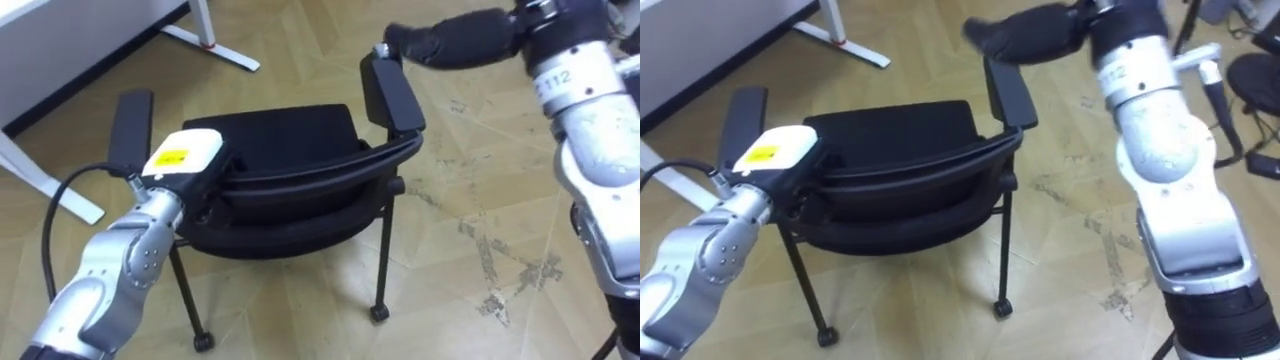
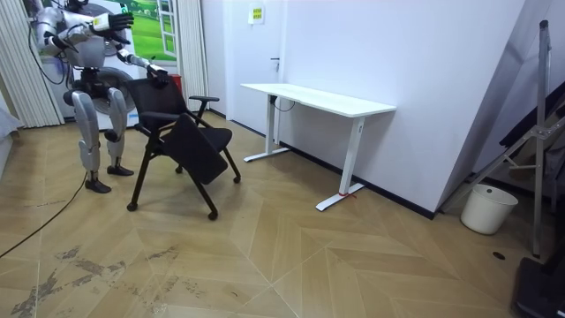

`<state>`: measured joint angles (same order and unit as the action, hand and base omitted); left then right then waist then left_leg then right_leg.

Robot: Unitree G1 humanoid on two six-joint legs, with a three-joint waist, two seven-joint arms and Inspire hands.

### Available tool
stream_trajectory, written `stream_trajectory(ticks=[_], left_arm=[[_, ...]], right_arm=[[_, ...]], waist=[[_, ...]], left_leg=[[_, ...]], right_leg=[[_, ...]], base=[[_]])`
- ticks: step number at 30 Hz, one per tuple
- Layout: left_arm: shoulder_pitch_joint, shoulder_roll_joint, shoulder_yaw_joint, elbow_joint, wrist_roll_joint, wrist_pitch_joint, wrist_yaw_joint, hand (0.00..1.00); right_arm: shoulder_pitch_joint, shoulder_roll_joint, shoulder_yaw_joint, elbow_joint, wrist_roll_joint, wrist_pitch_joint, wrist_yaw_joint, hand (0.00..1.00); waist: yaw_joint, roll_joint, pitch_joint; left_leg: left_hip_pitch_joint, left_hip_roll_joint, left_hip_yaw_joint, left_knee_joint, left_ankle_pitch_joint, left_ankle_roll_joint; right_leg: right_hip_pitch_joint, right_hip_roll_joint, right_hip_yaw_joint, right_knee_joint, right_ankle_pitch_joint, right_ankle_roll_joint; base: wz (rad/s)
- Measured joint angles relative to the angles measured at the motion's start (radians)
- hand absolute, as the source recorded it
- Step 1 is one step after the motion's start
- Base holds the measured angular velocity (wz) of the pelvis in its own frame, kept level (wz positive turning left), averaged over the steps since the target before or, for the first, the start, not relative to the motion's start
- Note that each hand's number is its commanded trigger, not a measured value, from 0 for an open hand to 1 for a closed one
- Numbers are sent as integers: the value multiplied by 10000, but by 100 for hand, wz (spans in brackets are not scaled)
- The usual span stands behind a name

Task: Push chair

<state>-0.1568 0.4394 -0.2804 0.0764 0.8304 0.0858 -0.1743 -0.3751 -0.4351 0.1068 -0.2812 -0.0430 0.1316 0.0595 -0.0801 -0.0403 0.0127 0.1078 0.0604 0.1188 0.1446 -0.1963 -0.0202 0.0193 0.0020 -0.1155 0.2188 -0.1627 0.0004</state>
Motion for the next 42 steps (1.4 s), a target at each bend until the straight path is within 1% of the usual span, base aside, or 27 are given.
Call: stream_trajectory(ticks=[2, 4, 6, 10, 13, 15, 16, 17, 18, 19, 20, 21, 22, 23, 24, 26, 29, 32, 35, 36, 37, 42], left_arm=[[-4, -17, -8, -3, 105, -100, -98, 100], [-54, -7, -5, -1, 123, -156, -209, 100], [-152, 33, 10, 30, 137, -189, -311, 100], [-196, 56, 9, 7, 130, -320, -357, 98], [-352, 75, 28, 7, 113, -328, -671, 97], [-511, 99, 28, 3, 50, -337, -991, 98], [-543, 99, 25, 3, 41, -353, -1046, 98], [-606, 97, 13, 18, 42, -373, -1131, 98], [-618, 237, 49, -3, 51, -434, -1212, 98], [-615, 382, 104, -72, 64, -475, -1258, 98], [-619, 600, 347, -269, 79, -537, -1388, 98], [-688, 433, 421, -62, 170, -564, -1387, 97], [-771, 426, 420, 59, 143, -597, -1412, 97], [-882, 422, 420, 137, 128, -630, -1505, 97], [-897, 392, 420, 127, 149, -640, -1498, 97], [-906, 345, 405, 108, 217, -642, -1517, 97], [-898, 314, 417, 147, 255, -616, -1599, 97], [-873, 223, 419, 166, 245, -536, -1656, 97], [-872, 86, 420, 224, 245, -505, -1682, 97], [-873, 76, 420, 225, 245, -499, -1703, 97], [-873, 58, 420, 225, 246, -484, -1751, 97], [-874, 43, 484, 322, 228, -428, -1773, 97]], right_arm=[[-1, -6, 30, 30, -552, -2, 479, 0], [-48, -9, 39, 141, -938, -11, 955, 0], [-428, -18, 161, 831, -1269, -15, 1636, 0], [-583, -100, 290, 1598, -1670, 0, 2506, 0], [-804, -303, 453, 2202, -1715, 3, 3340, 0], [-1037, -532, 728, 2470, -1961, 7, 3967, 0], [-1081, -552, 773, 2521, -2010, 5, 4122, 0], [-1172, -563, 887, 2699, -2046, -1, 4381, 0], [-1164, -542, 1083, 2788, -2303, -17, 4624, 0], [-1169, -533, 1162, 2771, -2498, -46, 4779, 0], [-1249, -613, 1221, 2724, -2653, -104, 5087, 0], [-1235, -746, 1237, 2749, -2906, -92, 5331, 0], [-1235, -753, 1249, 2783, -3066, -90, 5448, 0], [-1236, -812, 1254, 2786, -3440, -93, 5694, 0], [-1236, -834, 1253, 2787, -3925, -91, 6000, 0], [-1235, -837, 1254, 2784, -4407, -85, 6529, 0], [-1234, -838, 1253, 2775, -4876, -85, 7268, 0], [-1227, -837, 1254, 2774, -5038, -79, 7780, 0], [-1218, -811, 1256, 2774, -5118, -77, 8315, 0], [-1214, -806, 1256, 2774, -5126, -77, 8393, 0], [-1164, -807, 1255, 2763, -5123, -73, 8528, 0], [-1094, -797, 1265, 2720, -5072, -67, 8961, 0]], waist=[[5, -59, -12], [26, -96, -17], [31, -122, -18], [62, -139, -30], [87, -165, -37], [134, -175, -36], [144, -174, -36], [160, -142, -10], [230, -53, 94], [262, -147, 72], [309, -547, 50], [253, -390, 28], [218, -379, 28], [200, -381, 29], [164, -375, 29], [159, -354, 28], [113, -352, 28], [39, -289, 27], [62, -184, 25], [73, -172, 23], [96, -159, 18], [70, -127, 22]], left_leg=[[22, -1, -150, -1, 0, 0], [51, -6, -152, -3, 0, 0], [60, -11, -170, -4, 0, 0], [65, -11, -253, 0, 0, 0], [38, -18, -384, 80, 0, 0], [38, -19, -431, 81, 0, 0], [97, -9, -479, 70, 3, 5], [233, 104, -941, -7, 34, 22], [370, 425, -1731, -41, 38, 15], [294, 484, -1876, 36, 23, -9], [93, 296, -1816, 241, -149, -248], [111, 360, -1728, 251, -411, -404], [101, 351, -1634, 226, -387, -433], [28, 328, -1476, 184, -362, -440], [24, 330, -1389, 147, -344, -425], [83, 303, -1250, 166, -343, -412], [96, 217, -1231, 232, -344, -410], [93, 177, -1216, 255, -344, -410], [107, 160, -1171, 244, -343, -409], [110, 159, -1150, 242, -343, -409], [121, 154, -1097, 230, -343, -409], [121, 155, -1037, 227, -342, -408]], right_leg=[[112, -4, -34, -19, 0, 0], [154, -18, -139, -25, 0, 0], [150, -38, -266, -26, 0, 0], [158, -42, -264, 4, 1, 0], [184, -57, -245, 30, 2, -2], [218, -58, -245, 70, 1, -2], [194, -49, -250, 143, 1, -1], [-169, 8, -320, 902, -63, -48], [-831, 534, 103, 1209, -501, -406], [-971, 734, 427, 490, -272, -654], [-1148, 641, 205, -505, 1100, -1004], [-1101, 684, -137, -318, 1046, -897], [-1086, 680, -144, -298, 1047, -897], [-1081, 675, -44, -307, 1047, -897], [-1093, 694, 15, -315, 1045, -895], [-1097, 711, -4, -316, 1041, -884], [-1053, 614, -169, -316, 1050, -873], [-1028, 565, -192, -311, 1049, -872], [-1030, 554, -248, -305, 1043, -861], [-1031, 555, -242, -301, 1038, -854], [-1032, 552, -236, -296, 1009, -806], [-1041, 560, -228, -296, 1005, -803]], base=[[9], [9], [6], [6], [1], [4], [0], [-22], [-28], [-15], [24], [35], [31], [13], [7], [-5], [-6], [1], [1], [-3], [-4], [-1]])
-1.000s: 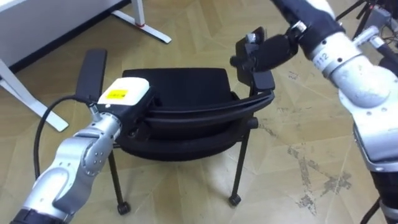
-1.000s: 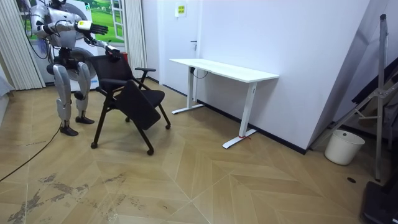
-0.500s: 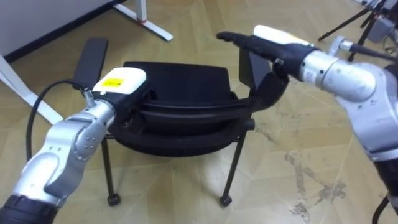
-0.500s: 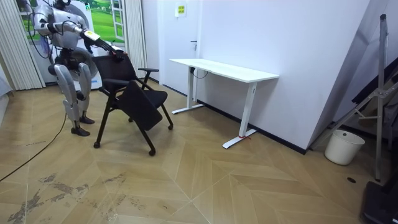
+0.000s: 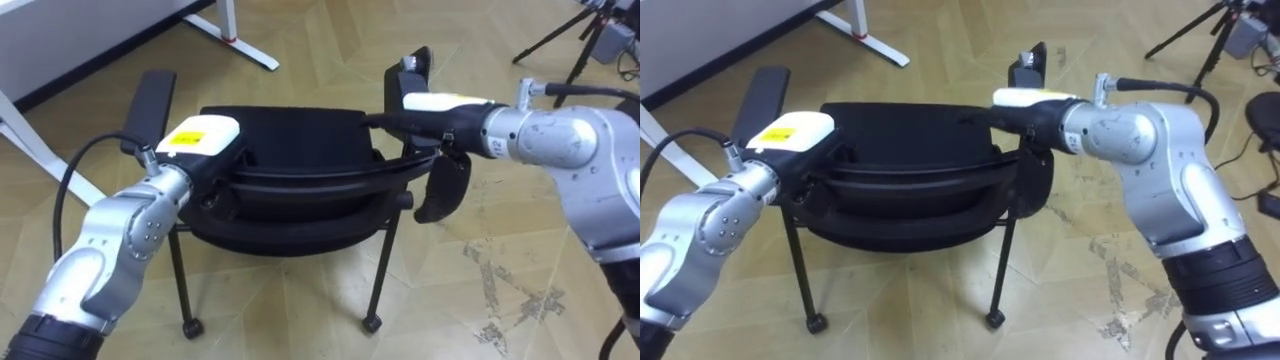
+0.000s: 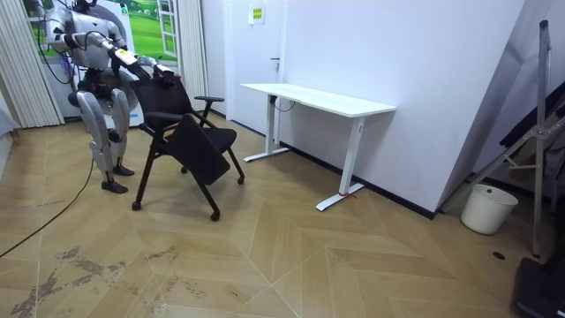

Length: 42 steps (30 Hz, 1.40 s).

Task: Push chair

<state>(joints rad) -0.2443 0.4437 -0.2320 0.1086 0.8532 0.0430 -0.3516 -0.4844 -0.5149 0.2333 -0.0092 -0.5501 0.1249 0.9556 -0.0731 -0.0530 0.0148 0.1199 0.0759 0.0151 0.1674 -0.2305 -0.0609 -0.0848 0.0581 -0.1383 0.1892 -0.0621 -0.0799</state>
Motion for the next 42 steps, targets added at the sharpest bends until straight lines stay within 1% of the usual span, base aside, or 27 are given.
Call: stream_trajectory(ticks=[6, 11, 13, 15, 16, 17, 18, 20, 22, 24, 25, 26, 27, 28, 30, 32, 34, 36, 37, 39, 40, 42], left_arm=[[-15, -55, 46, 125, -10, -4, -36, 97], [-12, -53, 0, 127, -151, 10, -54, 97], [-12, -54, -33, 126, -152, -10, -10, 97], [-10, -89, -64, 126, -152, -21, 84, 97], [-10, -93, -64, 126, -151, -22, 96, 97], [-1, -156, -63, 166, -150, -13, 127, 96], [17, -287, -64, 292, -149, -20, 198, 96], [20, -373, -125, 425, -142, -24, 319, 96], [24, -384, -183, 484, -145, -11, 387, 96], [35, -387, -215, 484, -165, 16, 455, 96], [48, -392, -217, 483, -168, 15, 483, 96], [67, -393, -286, 481, -172, 15, 571, 96], [84, -410, -350, 481, -194, 23, 646, 96], [84, -418, -388, 480, -194, 27, 663, 96], [106, -484, -464, 475, -207, 52, 674, 96], [141, -595, -468, 471, -204, 57, 722, 96], [202, -661, -482, 462, -198, 19, 771, 96], [374, -805, -516, 464, -196, 31, 908, 96], [440, -814, -528, 459, -198, 37, 1001, 96], [511, -826, -578, 459, -202, 121, 1094, 96], [518, -826, -663, 459, -201, 237, 1139, 96], [554, -843, -752, 460, -200, 312, 1276, 96]], right_arm=[[0, 2, -1, -113, -6, -7, 398, 0], [93, 24, 1, -112, -45, -10, 297, 0], [349, 118, -1, -114, -164, -23, 18, 0], [795, 333, -13, -114, -460, -29, -348, 0], [884, 402, -15, -112, -536, -26, -402, 0], [1061, 531, -15, -110, -718, -68, -595, 0], [1201, 689, -23, -57, -910, -128, -874, 0], [1382, 886, -44, -1, -1047, -167, -1305, 0], [1565, 1078, -69, 128, -1252, -284, -1805, 0], [1768, 1547, -81, 446, -1634, -435, -2718, 0], [1822, 1631, -82, 494, -1680, -441, -2962, 0], [1981, 1727, -82, 630, -1697, -499, -3493, 0], [2117, 1766, -77, 806, -1686, -640, -4082, 0], [2191, 1784, -76, 846, -1688, -684, -4326, 0], [2344, 1977, -73, 1163, -1704, -716, -5199, 0], [2349, 2034, -26, 1387, -1703, -705, -5633, 0], [2350, 2074, 43, 1618, -1701, -711, -6052, 0], [2349, 2096, 222, 1945, -1697, -797, -6591, 0], [2363, 2119, 225, 1949, -1690, -800, -6713, 0], [2374, 2183, 357, 2140, -1659, -818, -7062, 0], [2373, 2245, 441, 2310, -1659, -842, -7357, 0], [2371, 2387, 464, 2574, -1657, -881, -7857, 0]], waist=[[-33, -8, -4], [-35, -6, -4], [-19, 2, -3], [25, 48, 4], [27, 66, 6], [73, 125, 10], [136, 198, 13], [142, 303, 16], [138, 370, 23], [118, 409, 25], [111, 419, 27], [57, 456, 27], [-9, 493, 19], [-19, 509, 12], [-18, 582, -10], [-4, 628, -20], [18, 683, -48], [54, 807, -110], [54, 827, -119], [38, 851, -107], [-35, 851, -107], [-48, 848, -108]], left_leg=[[-3, -38, 95, 12, 0, 0], [8, -23, 128, 20, 0, 0], [4, -6, 126, 20, 0, 0], [-6, -6, 128, 20, 0, 0], [-7, -9, 128, 19, 0, 0], [17, -14, 127, 5, -1, 1], [78, -20, 126, -6, -1, 1], [139, -21, 85, 1, -1, 1], [156, -14, 27, 9, -1, 1], [149, -3, 32, 7, -1, 1], [143, -3, 29, 7, -1, 1], [110, -5, 19, 5, -1, 2], [88, -9, 29, -12, -4, 6], [79, -12, 49, -19, -4, 7], [41, -21, 74, -13, -4, 7], [3, -21, 73, -7, -4, 7], [-28, -14, 56, 5, -4, 7], [-22, 0, 21, 4, -3, 7], [-13, 2, 20, 6, -3, 7], [59, 15, 8, 4, -3, 8], [72, 17, -69, 8, -3, 8], [66, 5, -103, -9, -3, 9]], right_leg=[[-51, -31, 33, 58, -9, 0], [-46, -53, -8, 143, -67, -14], [-35, -46, -13, 142, -68, -17], [-40, -37, -19, 135, -69, -17], [-40, -37, -23, 131, -69, -16], [-35, -36, -16, 132, -69, -16], [16, -35, -7, 135, -68, -16], [90, -39, -17, 136, -69, -16], [127, -38, -18, 132, -69, -15], [127, -35, -20, 132, -69, -16], [126, -36, -35, 131, -69, -16], [127, -48, -123, 117, -69, -16], [129, -59, -193, 96, -70, -14], [130, -54, -204, 80, -74, -7], [165, -52, -266, -11, -71, 4], [164, -57, -298, -21, -70, 6], [165, -58, -336, -30, -70, 5], [194, -66, -427, -26, -70, 5], [205, -65, -443, -26, -70, 5], [292, -58, -486, -36, -70, 5], [353, -64, -553, -54, -72, 6], [358, -77, -573, -70, -76, 9]], base=[[-1], [3], [6], [0], [0], [-7], [-6], [2], [2], [0], [9], [16], [18], [14], [9], [11], [10], [6], [0], [4], [12], [9]])
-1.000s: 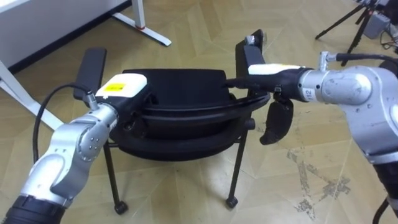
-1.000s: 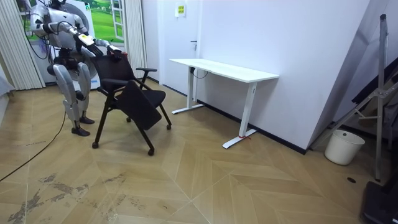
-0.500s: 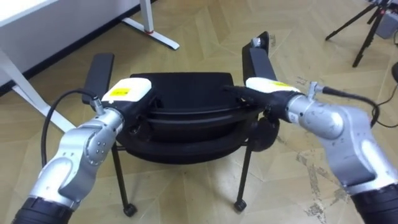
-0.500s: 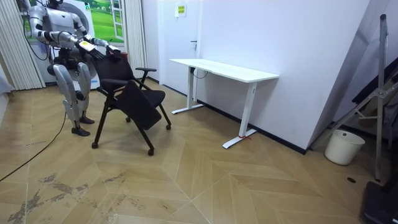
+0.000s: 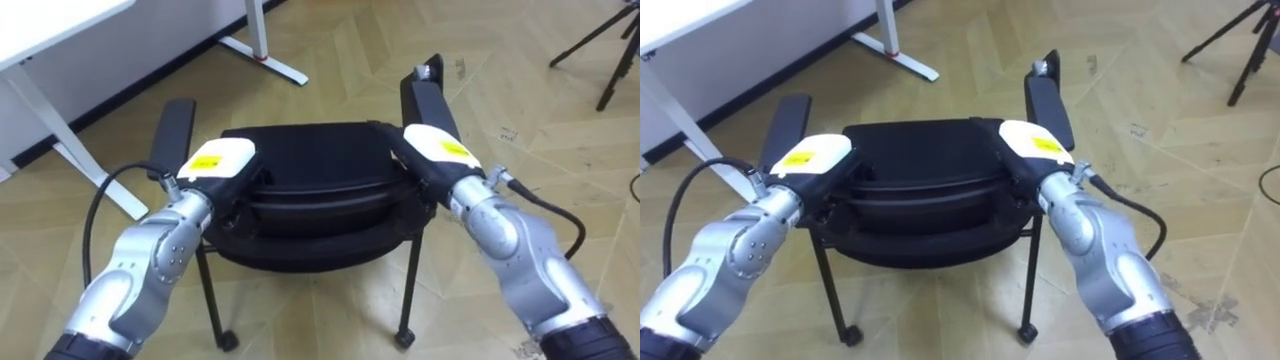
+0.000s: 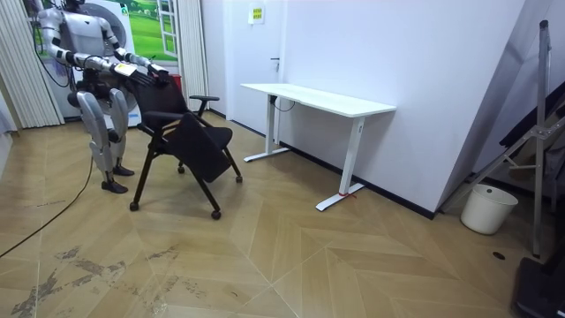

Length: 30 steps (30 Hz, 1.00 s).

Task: Push chair

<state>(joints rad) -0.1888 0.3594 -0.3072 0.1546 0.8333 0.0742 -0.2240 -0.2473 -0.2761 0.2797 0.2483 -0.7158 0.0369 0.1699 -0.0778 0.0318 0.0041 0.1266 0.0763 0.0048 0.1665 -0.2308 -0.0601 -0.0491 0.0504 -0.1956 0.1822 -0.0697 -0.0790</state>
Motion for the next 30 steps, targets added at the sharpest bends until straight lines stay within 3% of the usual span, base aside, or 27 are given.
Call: stream_trajectory(ticks=[11, 12, 14, 18, 19, 20, 25, 30], left_arm=[[90, -188, -163, -23, 31, 253, -56, 94], [90, -189, -184, -85, 33, 323, -94, 94], [90, -191, -195, -150, 44, 372, -161, 93], [87, -193, -194, -170, 44, 375, -259, 93], [80, -203, -194, -171, 42, 373, -255, 93], [79, -204, -194, -186, 44, 375, -260, 93], [79, -165, -192, -398, 47, 459, -547, 92], [63, -146, -185, -468, 46, 419, -634, 92]], right_arm=[[-51, 113, 248, 917, -34, -253, -1352, 0], [-53, 114, 287, 957, -43, -251, -1467, 5], [-66, 113, 326, 1074, -90, -249, -1598, 51], [-146, 108, 426, 1347, -88, -268, -1779, 72], [-155, 102, 426, 1413, -86, -269, -1783, 90], [-186, 97, 426, 1459, -86, -269, -1776, 100], [-208, -134, 431, 1309, -194, -393, -1432, 100], [-193, -545, 532, 1259, -562, -847, -1245, 100]], waist=[[26, -10, -4], [21, -30, -2], [18, -78, 0], [18, -198, -16], [18, -243, -15], [20, -270, -15], [20, -276, -10], [32, -245, 9]], left_leg=[[-30, -1, -229, 60, 12, 21], [-73, -1, -235, 79, 14, 23], [-127, -1, -236, 116, 20, 34], [-146, -12, -303, 153, 21, 35], [-156, -15, -315, 153, 21, 35], [-162, -16, -310, 155, 21, 35], [-219, -34, -292, 198, 21, 35], [-261, -26, -291, 227, 21, 35]], right_leg=[[147, -11, -139, -114, -7, 8], [133, -22, -176, -114, -7, 9], [124, -40, -234, -116, -7, 8], [150, -66, -292, -113, -4, 5], [151, -88, -309, -113, 0, 6], [150, -122, -317, -117, 6, 8], [137, -121, -334, -134, 14, 21], [130, -116, -392, -125, 20, 15]], base=[[9], [9], [9], [6], [5], [5], [0], [3]])
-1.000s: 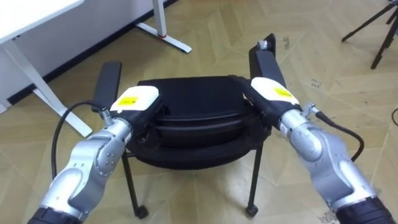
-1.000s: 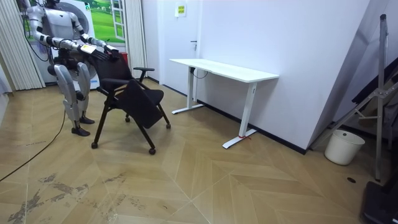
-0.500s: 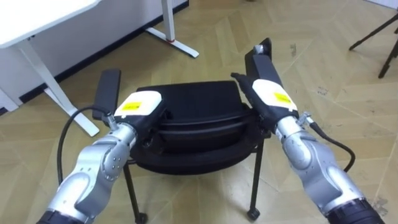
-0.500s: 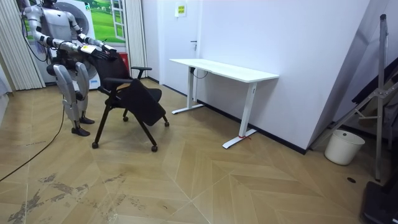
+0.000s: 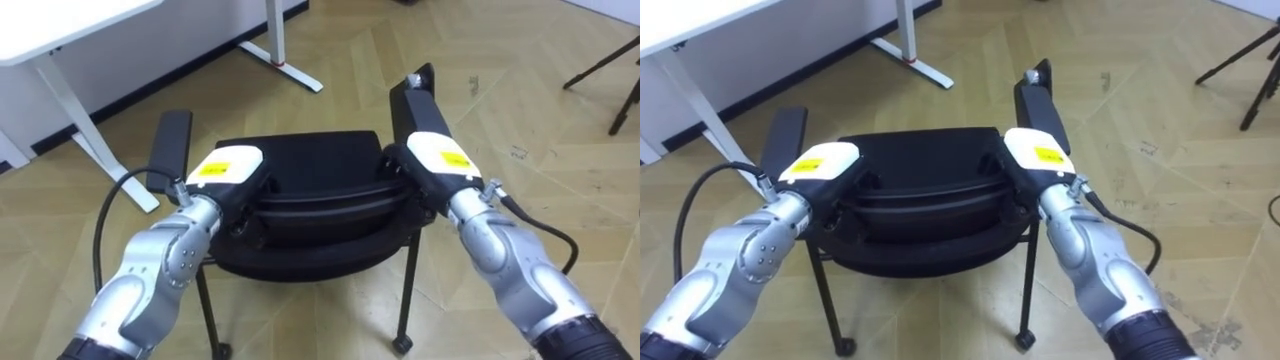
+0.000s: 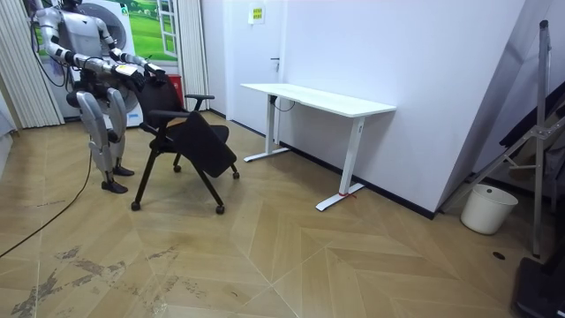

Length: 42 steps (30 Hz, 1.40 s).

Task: Push chair

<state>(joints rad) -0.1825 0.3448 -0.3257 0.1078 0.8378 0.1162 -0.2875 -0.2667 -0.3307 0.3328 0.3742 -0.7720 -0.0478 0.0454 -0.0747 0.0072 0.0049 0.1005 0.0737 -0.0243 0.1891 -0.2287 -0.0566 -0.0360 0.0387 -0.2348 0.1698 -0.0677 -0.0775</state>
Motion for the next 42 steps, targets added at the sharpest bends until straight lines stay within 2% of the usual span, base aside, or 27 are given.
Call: stream_trajectory(ticks=[8, 13, 18, 20, 37, 40, 41, 42], left_arm=[[0, 23, 62, 0, 2, -136, -10, 95], [-6, 67, 74, -58, 0, -182, -8, 96], [-19, 154, 74, -89, -1, -329, -38, 98], [-44, 155, 73, -89, -1, -343, -63, 100], [-59, 207, 71, -84, -14, -381, -128, 100], [-82, 205, 72, -13, -34, -384, -134, 100], [-126, 210, 73, 21, -23, -384, -148, 100], [-131, 210, 72, 39, -16, -385, -150, 100]], right_arm=[[0, -4, -27, -2, -106, -62, -6, 100], [3, -4, -27, -4, -98, -64, -18, 100], [88, -8, -26, -23, -52, -81, -120, 100], [113, -43, -24, -24, -53, -137, -179, 100], [132, -144, -4, -65, -68, -265, -102, 100], [131, -136, 2, -52, -76, -290, -95, 100], [122, -132, 2, -54, -83, -291, -102, 100], [124, -129, 2, -52, -85, -293, -101, 100]], waist=[[-3, -39, 24], [4, -154, 49], [29, -250, 40], [55, -254, 39], [165, -241, 48], [143, -233, 128], [189, -256, 199], [194, -257, 214]], left_leg=[[-13, 1, -3, -10, 0, 0], [-22, 8, -28, -6, 0, 0], [-24, 7, -27, -12, 0, 0], [-23, 4, -27, -14, 0, 0], [-2, 34, 11, 80, 0, 0], [-25, 36, 19, 318, -2, -4], [-35, 41, 149, 454, -7, -8], [-59, 52, 219, 536, -21, -8]], right_leg=[[-14, -15, -14, -3, -11, 12], [-15, -24, -32, -1, -15, 7], [-19, -15, -25, -7, -20, 12], [-21, -10, -18, -8, -23, 16], [27, -3, -54, 9, -33, -24], [133, -33, -141, 43, -82, -60], [125, -44, -133, 180, -177, -72], [120, -48, -131, 249, -246, -78]], base=[[0], [0], [0], [0], [0], [4], [0], [8]])
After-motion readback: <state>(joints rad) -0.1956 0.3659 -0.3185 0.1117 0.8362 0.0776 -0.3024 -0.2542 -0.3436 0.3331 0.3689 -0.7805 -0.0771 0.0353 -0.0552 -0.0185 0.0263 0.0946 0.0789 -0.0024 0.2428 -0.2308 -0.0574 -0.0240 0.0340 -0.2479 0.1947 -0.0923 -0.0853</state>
